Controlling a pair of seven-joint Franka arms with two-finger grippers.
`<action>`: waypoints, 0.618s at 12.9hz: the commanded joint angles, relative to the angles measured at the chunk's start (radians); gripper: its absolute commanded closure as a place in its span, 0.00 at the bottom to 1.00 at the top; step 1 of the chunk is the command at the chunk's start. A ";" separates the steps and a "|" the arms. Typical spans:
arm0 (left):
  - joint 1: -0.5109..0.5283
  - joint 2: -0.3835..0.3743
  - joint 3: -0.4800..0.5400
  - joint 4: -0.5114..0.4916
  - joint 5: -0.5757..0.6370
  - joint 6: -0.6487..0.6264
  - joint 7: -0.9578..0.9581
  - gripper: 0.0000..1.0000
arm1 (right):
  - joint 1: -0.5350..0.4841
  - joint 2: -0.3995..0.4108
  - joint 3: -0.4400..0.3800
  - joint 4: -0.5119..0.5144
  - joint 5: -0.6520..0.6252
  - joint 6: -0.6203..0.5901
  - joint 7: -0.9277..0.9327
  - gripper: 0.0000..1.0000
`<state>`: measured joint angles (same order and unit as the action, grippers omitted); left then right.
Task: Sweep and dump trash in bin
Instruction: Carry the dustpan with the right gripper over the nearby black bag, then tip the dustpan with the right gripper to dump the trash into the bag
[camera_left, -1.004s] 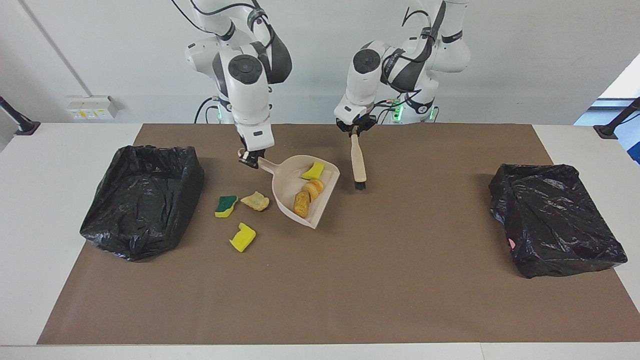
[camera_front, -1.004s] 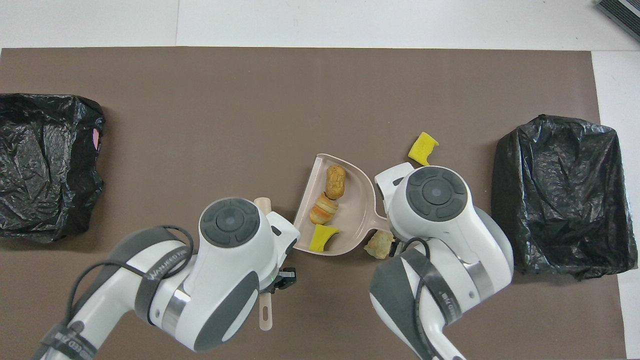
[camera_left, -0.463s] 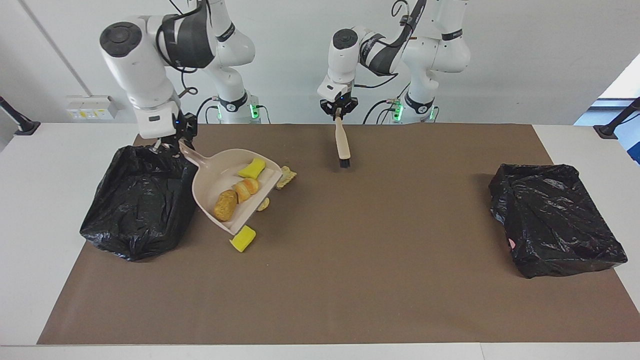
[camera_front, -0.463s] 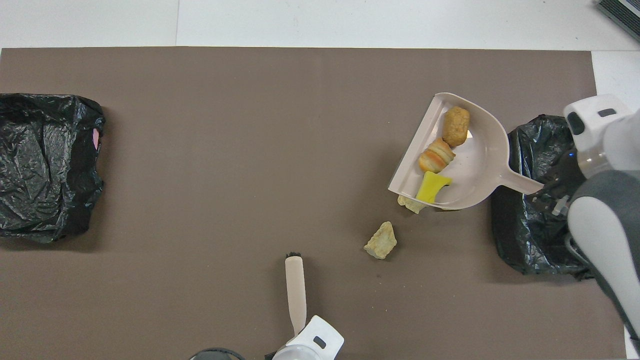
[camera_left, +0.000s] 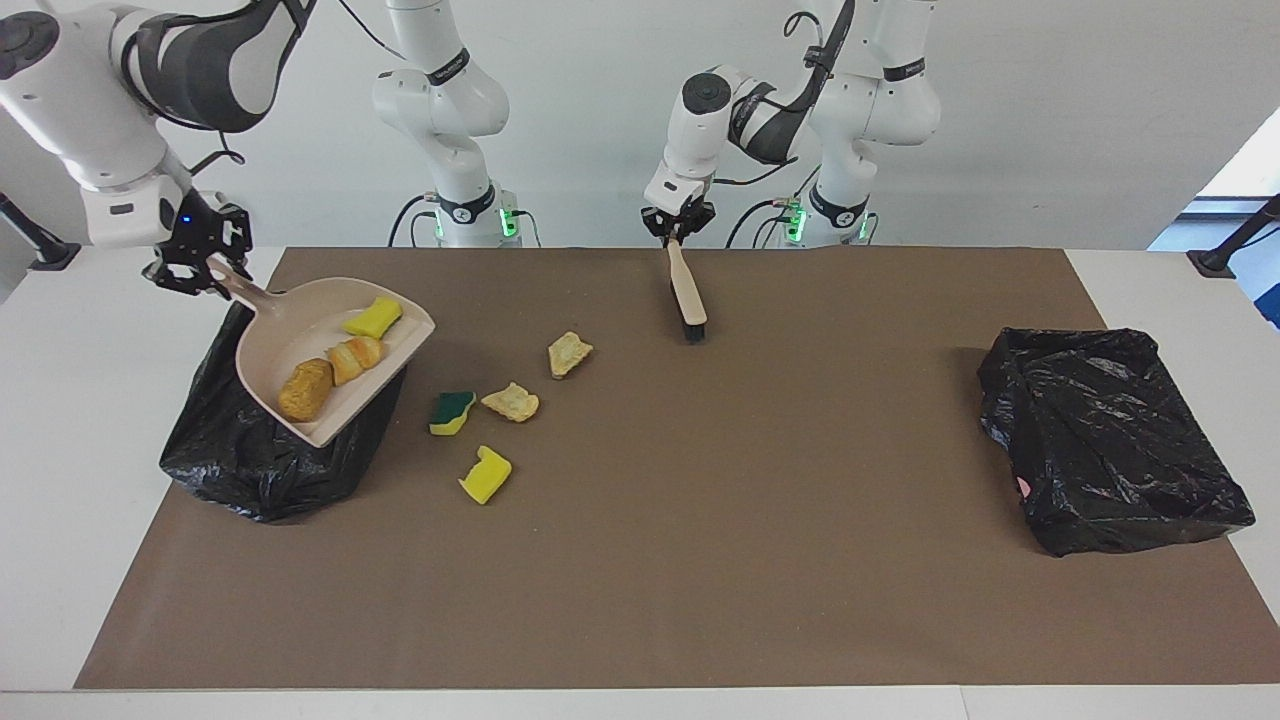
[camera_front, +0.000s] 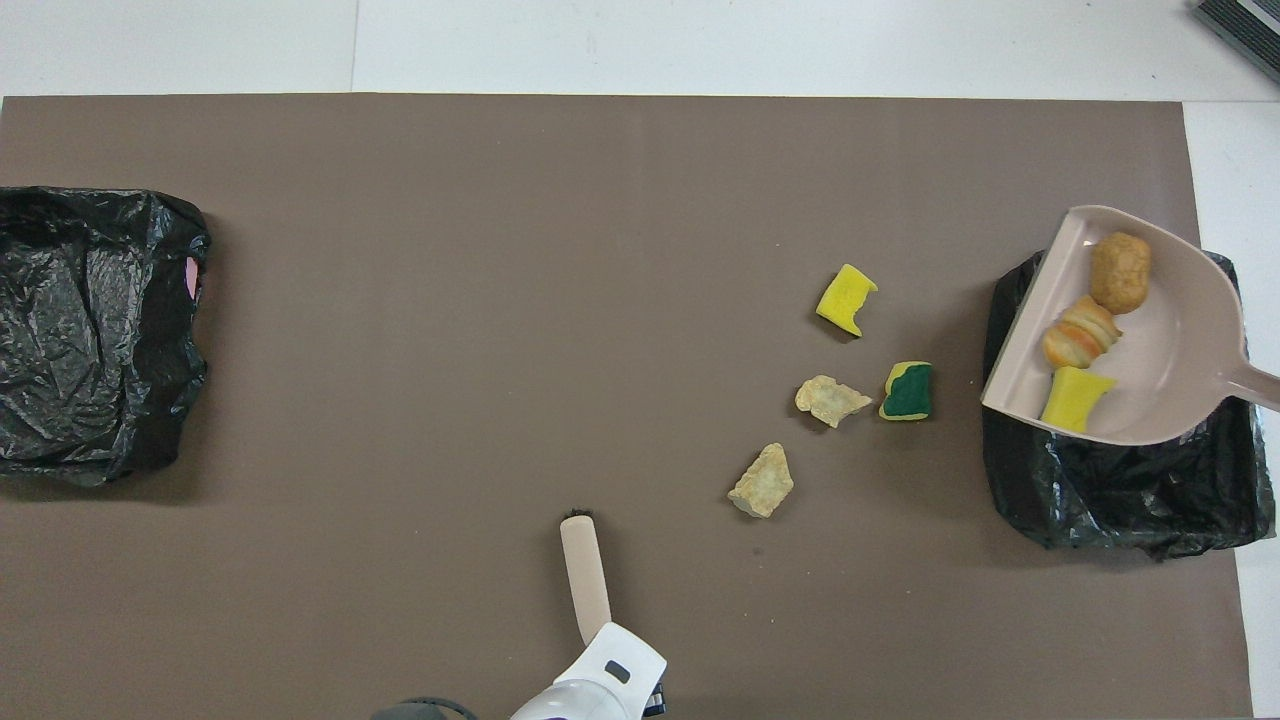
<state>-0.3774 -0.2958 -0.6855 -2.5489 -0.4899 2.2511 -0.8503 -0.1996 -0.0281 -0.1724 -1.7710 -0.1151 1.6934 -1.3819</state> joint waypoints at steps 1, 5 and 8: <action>-0.005 -0.019 0.008 -0.034 -0.027 0.018 0.074 1.00 | -0.055 -0.001 0.013 0.010 -0.114 0.063 -0.052 1.00; 0.008 -0.016 0.011 -0.030 -0.027 -0.028 0.157 1.00 | -0.100 0.002 0.013 -0.011 -0.259 0.169 -0.088 1.00; 0.031 0.003 0.012 -0.008 -0.027 -0.050 0.218 0.84 | -0.072 0.002 0.021 -0.048 -0.404 0.245 -0.056 1.00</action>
<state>-0.3688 -0.2959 -0.6751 -2.5634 -0.4942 2.2351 -0.7004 -0.2798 -0.0197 -0.1656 -1.7948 -0.4353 1.9004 -1.4448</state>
